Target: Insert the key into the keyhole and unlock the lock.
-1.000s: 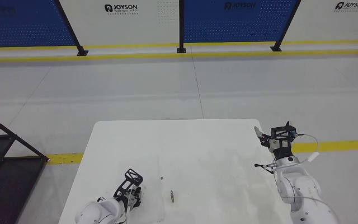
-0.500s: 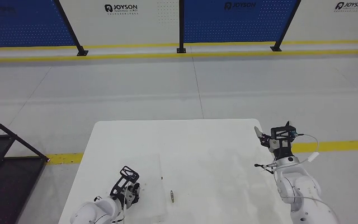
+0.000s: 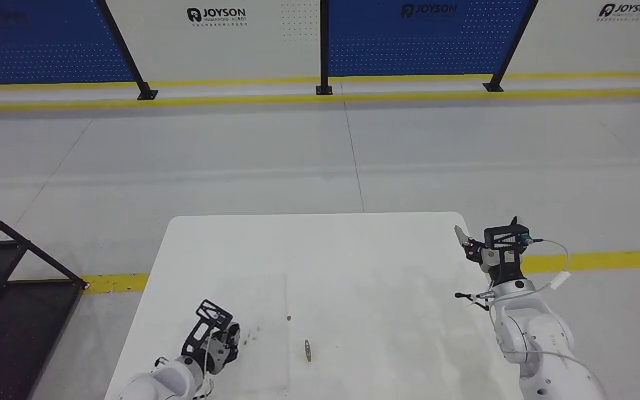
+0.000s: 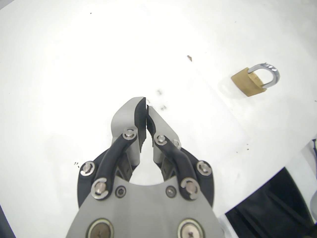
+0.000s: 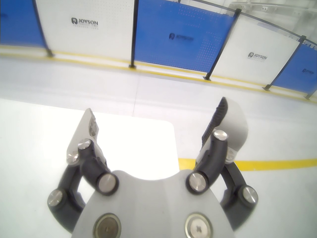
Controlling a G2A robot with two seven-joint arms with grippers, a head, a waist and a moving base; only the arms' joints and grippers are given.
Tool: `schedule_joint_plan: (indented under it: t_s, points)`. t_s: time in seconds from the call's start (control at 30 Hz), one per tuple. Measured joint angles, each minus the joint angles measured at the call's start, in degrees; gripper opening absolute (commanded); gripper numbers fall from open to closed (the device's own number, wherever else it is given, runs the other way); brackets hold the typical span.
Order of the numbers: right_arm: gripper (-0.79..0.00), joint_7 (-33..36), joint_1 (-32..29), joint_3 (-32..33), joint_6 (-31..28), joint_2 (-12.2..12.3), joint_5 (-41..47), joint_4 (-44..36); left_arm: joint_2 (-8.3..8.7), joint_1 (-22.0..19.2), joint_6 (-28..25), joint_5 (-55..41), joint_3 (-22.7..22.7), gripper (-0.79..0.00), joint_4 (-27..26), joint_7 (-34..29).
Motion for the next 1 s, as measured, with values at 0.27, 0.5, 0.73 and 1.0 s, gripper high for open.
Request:
schedule_joint_plan:
  t_s: [0.27,0.5,0.73,1.0]
  points:
    - [0.000,0.00,0.00,0.00,0.00,0.00,0.00,0.00,0.24,2.09,-8.78,-9.10,-4.57,-0.785,0.28,13.16]
    - [0.000,0.00,0.00,0.00,0.00,0.00,0.00,0.00,0.97,3.29,-29.50,-19.18,-9.27,-0.785,4.59,25.46]
    - [0.000,2.95,-0.63,-1.96,-5.18,0.23,-2.27,-1.39,1.53,1.69,-41.71,-27.91,-10.33,-0.785,8.42,29.99]
    - [0.000,13.98,-1.74,-17.34,-20.41,-0.06,-11.24,-7.36,1.66,1.62,-41.52,-28.45,-10.09,-0.785,8.10,30.05]
